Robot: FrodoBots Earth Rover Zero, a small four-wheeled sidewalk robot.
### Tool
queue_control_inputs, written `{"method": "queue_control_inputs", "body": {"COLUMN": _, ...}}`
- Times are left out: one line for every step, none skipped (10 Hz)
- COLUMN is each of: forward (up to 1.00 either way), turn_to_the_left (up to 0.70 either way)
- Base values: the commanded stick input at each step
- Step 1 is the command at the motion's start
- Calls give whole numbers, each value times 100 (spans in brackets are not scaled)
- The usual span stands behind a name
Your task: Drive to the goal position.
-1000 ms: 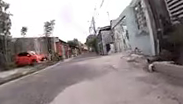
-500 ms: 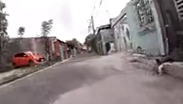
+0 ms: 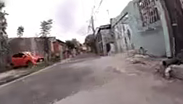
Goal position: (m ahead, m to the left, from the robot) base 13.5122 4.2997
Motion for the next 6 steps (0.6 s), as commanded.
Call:
{"method": "queue_control_inputs", "body": {"forward": 70, "turn_to_the_left": 0}}
{"method": "queue_control_inputs", "body": {"forward": 70, "turn_to_the_left": 0}}
{"method": "queue_control_inputs", "body": {"forward": 70, "turn_to_the_left": 0}}
{"method": "queue_control_inputs", "body": {"forward": 70, "turn_to_the_left": 0}}
{"method": "queue_control_inputs", "body": {"forward": 70, "turn_to_the_left": 0}}
{"method": "queue_control_inputs", "body": {"forward": 70, "turn_to_the_left": 0}}
